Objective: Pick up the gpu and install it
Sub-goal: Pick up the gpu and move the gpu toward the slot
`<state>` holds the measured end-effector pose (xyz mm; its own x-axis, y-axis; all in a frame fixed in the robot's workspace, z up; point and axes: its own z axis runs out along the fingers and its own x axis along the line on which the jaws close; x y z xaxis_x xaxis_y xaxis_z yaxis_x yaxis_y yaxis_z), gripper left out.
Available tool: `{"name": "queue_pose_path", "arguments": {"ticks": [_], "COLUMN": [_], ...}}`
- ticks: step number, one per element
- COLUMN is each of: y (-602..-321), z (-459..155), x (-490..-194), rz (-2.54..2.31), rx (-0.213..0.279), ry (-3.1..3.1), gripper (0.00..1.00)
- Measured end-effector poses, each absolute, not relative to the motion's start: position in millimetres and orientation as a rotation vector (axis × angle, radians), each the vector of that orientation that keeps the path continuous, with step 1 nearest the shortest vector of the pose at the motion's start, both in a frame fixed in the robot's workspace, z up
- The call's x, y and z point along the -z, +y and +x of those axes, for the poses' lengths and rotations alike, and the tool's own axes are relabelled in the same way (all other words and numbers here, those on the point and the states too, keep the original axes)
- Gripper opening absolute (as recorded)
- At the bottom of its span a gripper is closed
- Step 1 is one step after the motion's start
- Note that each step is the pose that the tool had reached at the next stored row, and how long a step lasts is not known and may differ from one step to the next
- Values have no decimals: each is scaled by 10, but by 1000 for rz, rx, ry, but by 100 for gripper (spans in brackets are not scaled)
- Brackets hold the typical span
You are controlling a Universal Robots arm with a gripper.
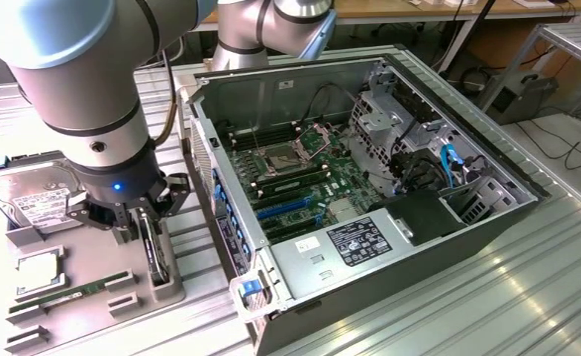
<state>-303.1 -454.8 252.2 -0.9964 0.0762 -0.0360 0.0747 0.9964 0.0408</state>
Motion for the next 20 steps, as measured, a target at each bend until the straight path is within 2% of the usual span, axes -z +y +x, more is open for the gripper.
{"name": "queue_pose_path", "arguments": {"ticks": [20], "y": [-4551], "z": [-3048], "x": [-2440], "rz": [117], "rx": [-61], "ry": [3097], "gripper": [35]}}
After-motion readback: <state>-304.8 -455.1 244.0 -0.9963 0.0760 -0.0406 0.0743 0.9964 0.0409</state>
